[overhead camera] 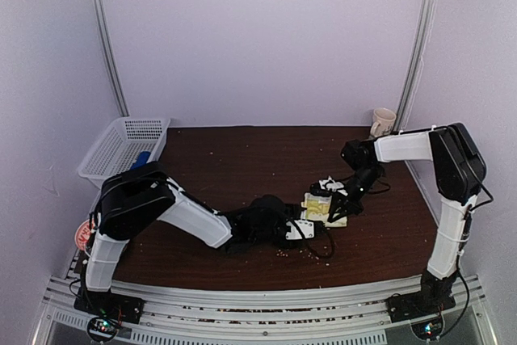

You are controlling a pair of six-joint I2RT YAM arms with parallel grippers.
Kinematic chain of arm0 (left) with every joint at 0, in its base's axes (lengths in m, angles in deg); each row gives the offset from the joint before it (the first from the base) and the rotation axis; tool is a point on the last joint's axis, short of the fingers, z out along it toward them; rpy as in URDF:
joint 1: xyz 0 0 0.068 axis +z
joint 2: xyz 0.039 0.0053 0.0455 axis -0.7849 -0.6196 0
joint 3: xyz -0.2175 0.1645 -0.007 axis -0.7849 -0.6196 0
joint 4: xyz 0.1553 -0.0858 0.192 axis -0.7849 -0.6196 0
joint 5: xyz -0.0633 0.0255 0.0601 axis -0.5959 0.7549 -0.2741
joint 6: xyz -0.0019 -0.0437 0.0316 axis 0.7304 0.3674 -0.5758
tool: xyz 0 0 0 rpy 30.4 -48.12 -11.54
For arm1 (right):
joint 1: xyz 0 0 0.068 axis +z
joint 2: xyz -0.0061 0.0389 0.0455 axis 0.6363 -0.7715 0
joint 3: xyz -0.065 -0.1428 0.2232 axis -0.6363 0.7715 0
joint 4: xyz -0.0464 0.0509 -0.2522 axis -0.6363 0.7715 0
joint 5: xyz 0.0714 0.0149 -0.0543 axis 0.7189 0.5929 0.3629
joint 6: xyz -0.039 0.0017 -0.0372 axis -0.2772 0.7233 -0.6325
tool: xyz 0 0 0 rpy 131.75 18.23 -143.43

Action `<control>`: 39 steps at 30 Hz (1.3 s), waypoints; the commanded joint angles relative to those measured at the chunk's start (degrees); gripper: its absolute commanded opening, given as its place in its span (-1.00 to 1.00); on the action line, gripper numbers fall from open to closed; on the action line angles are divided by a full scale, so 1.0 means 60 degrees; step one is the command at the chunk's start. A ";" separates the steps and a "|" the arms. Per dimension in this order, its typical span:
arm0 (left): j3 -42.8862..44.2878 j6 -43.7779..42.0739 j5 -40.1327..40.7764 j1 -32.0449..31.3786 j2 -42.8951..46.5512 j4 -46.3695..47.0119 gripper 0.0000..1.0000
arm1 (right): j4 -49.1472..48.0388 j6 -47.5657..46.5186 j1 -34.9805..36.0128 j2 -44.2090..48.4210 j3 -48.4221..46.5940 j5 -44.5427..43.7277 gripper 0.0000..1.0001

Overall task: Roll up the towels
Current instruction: Roll the towel at the center of the board.

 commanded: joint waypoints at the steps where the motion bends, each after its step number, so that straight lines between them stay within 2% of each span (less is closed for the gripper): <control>1: 0.0248 -0.0583 0.0453 -0.0037 -0.0344 0.0485 0.49 | 0.0820 -0.0202 -0.0045 -0.0479 -0.0078 -0.0409 -1.00; 4: 0.0059 -0.0825 0.0417 -0.0081 -0.0262 0.0662 0.50 | 0.1150 -0.0483 -0.0046 -0.0636 -0.0235 -0.0389 -1.00; 10: 0.0185 -0.1110 -0.0043 -0.0076 -0.0284 -0.0095 0.43 | 0.1829 -0.1134 -0.0046 -0.0935 -0.0705 -0.0508 -1.00; 17: 0.0554 -0.1136 -0.0197 -0.0090 -0.0430 -0.0644 0.20 | 0.2444 -0.1472 -0.0046 -0.1229 -0.1281 -0.0673 -1.00; 20: 0.0589 -0.1115 -0.0211 -0.0091 -0.0480 -0.0648 0.01 | 0.2564 -0.1600 -0.0046 -0.1297 -0.1383 -0.0722 -1.00; 23: 0.0615 -0.1103 -0.0240 -0.0089 -0.0519 -0.0716 -0.29 | 0.2710 -0.1709 -0.0059 -0.1375 -0.1497 -0.0790 -1.00; 29: 0.0765 -0.0989 -0.0373 -0.0117 -0.0542 -0.1064 -0.69 | 0.2965 -0.1827 -0.0075 -0.1434 -0.1785 -0.0776 -0.95; 32: 0.0943 -0.0775 -0.0483 -0.0137 -0.0537 -0.1476 -0.97 | 0.3025 -0.1826 -0.0096 -0.1331 -0.1895 -0.0804 -0.82; 33: 0.1027 -0.0672 -0.0535 -0.0144 -0.0535 -0.1655 -1.00 | 0.3018 -0.1814 -0.0102 -0.1265 -0.1907 -0.0816 -0.75; 39: 0.1545 0.0580 -0.1009 -0.0159 -0.0449 -0.3011 -1.00 | 0.2235 -0.1684 -0.0352 -0.0155 -0.1412 -0.0997 0.09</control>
